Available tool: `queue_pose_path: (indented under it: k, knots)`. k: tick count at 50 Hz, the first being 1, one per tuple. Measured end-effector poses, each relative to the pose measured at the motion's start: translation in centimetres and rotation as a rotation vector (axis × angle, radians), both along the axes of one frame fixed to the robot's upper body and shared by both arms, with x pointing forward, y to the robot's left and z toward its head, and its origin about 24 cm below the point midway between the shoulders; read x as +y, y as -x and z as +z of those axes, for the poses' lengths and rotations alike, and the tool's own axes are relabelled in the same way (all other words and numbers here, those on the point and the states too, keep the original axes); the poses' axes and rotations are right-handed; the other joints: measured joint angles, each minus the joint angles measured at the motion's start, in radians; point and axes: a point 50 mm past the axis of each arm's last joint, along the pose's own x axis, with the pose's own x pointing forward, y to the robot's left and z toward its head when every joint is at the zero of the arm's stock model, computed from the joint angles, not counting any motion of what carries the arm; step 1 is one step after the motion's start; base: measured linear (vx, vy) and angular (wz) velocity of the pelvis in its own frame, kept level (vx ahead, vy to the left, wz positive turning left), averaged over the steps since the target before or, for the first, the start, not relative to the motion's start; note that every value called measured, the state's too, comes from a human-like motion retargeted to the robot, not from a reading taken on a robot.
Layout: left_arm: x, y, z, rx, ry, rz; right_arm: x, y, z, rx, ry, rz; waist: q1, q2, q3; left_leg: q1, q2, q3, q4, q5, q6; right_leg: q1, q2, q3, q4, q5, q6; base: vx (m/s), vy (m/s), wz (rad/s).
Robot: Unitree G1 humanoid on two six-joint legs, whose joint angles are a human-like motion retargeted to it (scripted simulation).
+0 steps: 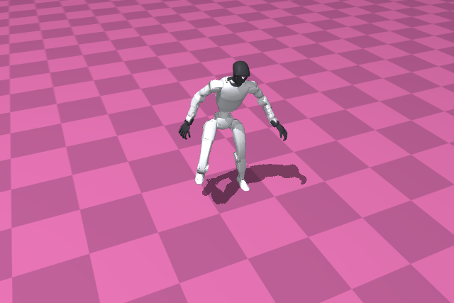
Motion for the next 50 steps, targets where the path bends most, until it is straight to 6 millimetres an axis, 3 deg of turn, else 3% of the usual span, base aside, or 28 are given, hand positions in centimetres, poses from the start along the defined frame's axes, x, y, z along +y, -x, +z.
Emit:
queue_pose_path:
  k: [6, 10, 12, 15, 18, 20, 26, 30, 33, 37, 40, 45, 48, 50]
  knots:
    - [-1.4, 2.0, -3.1, 0.114, 0.081, -0.001, -2.0, 0.5, 0.6, 0.047, 0.031, -0.008, 0.027, -0.022, -0.064, 0.002, -0.093, 0.081, -0.047, 0.021, 0.006, 0.029, 0.148, 0.044, -0.248, 0.032, 0.019, 0.01, 0.25, -0.47]
    - [-2.6, 5.1, -5.9, 0.171, 0.164, 0.064, -2.7, -0.5, 1.1, 0.047, 0.075, 0.042, 0.016, -0.043, -0.093, 0.034, -0.174, 0.118, -0.093, 0.036, 0.016, 0.197, 0.26, 0.136, -0.717, 0.21, 0.11, 0.06, 0.16, -0.22]
    - [-3.4, 6.5, -7.1, 0.189, 0.209, 0.104, -2.8, -1.0, 1.3, 0.044, 0.107, 0.076, 0.01, -0.063, -0.097, 0.053, -0.232, 0.122, -0.097, 0.033, 0.009, 0.335, 0.263, 0.174, -0.989, 0.287, 0.165, 0.1, 0.1, 0.09]
    - [-4.7, 8.0, -8.7, 0.216, 0.268, 0.141, -2.6, -1.7, 1.5, 0.041, 0.133, 0.125, 0.032, -0.1, -0.09, 0.035, -0.319, 0.121, -0.023, 0.067, -0.021, 0.512, 0.201, 0.177, -1.261, 0.223, 0.176, 0.05, 0.03, -0.01]
    - [-6.1, 8.9, -9.7, 0.247, 0.298, 0.13, -2.4, -3.1, 1.9, 0.033, 0.121, 0.174, 0.067, -0.14, -0.057, -0.139, -0.372, 0.137, 0.33, 0.128, -0.083, 0.567, 0.098, 0.191, -1.318, 0.197, 0.136, -0.01, 0.02, -0.05]
    - [-6.7, 9.8, -10.1, 0.28, 0.295, 0.102, -2.6, -4.3, 2.6, 0.001, 0.12, 0.202, 0.095, -0.148, -0.036, -0.294, -0.347, 0.174, 0.659, 0.083, -0.117, 0.548, 0.053, 0.221, -1.275, 0.198, 0.125, -0.04, 0.12, -0.28]
    - [-7.5, 13.1, -11.0, 0.416, 0.273, 0.041, -4.2, -8.4, 6.1, -0.181, 0.145, 0.173, 0.133, -0.206, -0.027, -0.647, -0.211, 0.284, 1.477, -0.158, -0.118, 0.473, -0.113, 0.322, -1.242, 0.211, 0.168, -0.05, 0.26, -0.15]
    - [-7.2, 15.3, -11.5, 0.455, 0.307, 0.13, -5.5, -8.5, 7.1, -0.215, 0.148, 0.103, 0.117, -0.282, -0.045, -0.788, -0.167, 0.277, 1.768, -0.212, -0.118, 0.428, -0.254, 0.367, -1.248, 0.245, 0.209, -0.04, 0.24, 0.39]
    - [-6.7, 15.9, -11.4, 0.431, 0.33, 0.206, -6.6, -7.6, 7.3, -0.193, 0.176, 0.08, 0.101, -0.33, -0.055, -0.842, -0.144, 0.273, 1.844, -0.178, -0.119, 0.399, -0.359, 0.39, -1.262, 0.275, 0.239, -0.04, 0.32, 0.54]
    - [-6.0, 15.7, -11.1, 0.383, 0.342, 0.273, -7.7, -6.6, 7.6, -0.159, 0.227, 0.088, 0.082, -0.352, -0.055, -0.826, -0.16, 0.234, 1.76, -0.026, -0.119, 0.38, -0.454, 0.412, -1.272, 0.302, 0.259, -0.03, 0.4, 0.37]
    - [-5.9, 15.6, -11.2, 0.379, 0.355, 0.299, -8.3, -6.2, 7.8, -0.151, 0.26, 0.089, 0.077, -0.328, -0.054, -0.726, -0.135, 0.179, 1.567, 0.136, -0.119, 0.388, -0.464, 0.413, -1.267, 0.298, 0.253, 0.05, 0.31, -0.01]
    - [-6.4, 17.0, -11.8, 0.443, 0.379, 0.301, -8.6, -5.1, 7.4, -0.17, 0.271, 0.024, 0.099, -0.218, -0.053, -0.394, 0.005, 0.099, 1.035, 0.199, -0.119, 0.426, -0.347, 0.398, -1.206, 0.249, 0.227, 0.13, 0.26, -0.54]
    - [-6.2, 17.2, -11.7, 0.469, 0.362, 0.285, -8.4, -4.3, 6.7, -0.195, 0.245, -0.064, 0.1, -0.166, -0.051, -0.173, -0.046, 0.044, 0.613, 0.256, -0.119, 0.46, -0.319, 0.389, -1.211, 0.254, 0.235, 0.07, 0.55, -0.34]
    - [-5.7, 17.3, -11.5, 0.474, 0.328, 0.277, -7.8, -3.3, 5.8, -0.197, 0.217, -0.132, 0.107, -0.111, -0.053, -0.032, -0.034, -0.02, 0.358, 0.292, -0.119, 0.489, -0.26, 0.366, -1.211, 0.258, 0.227, 0.03, 0.6, -0.21]
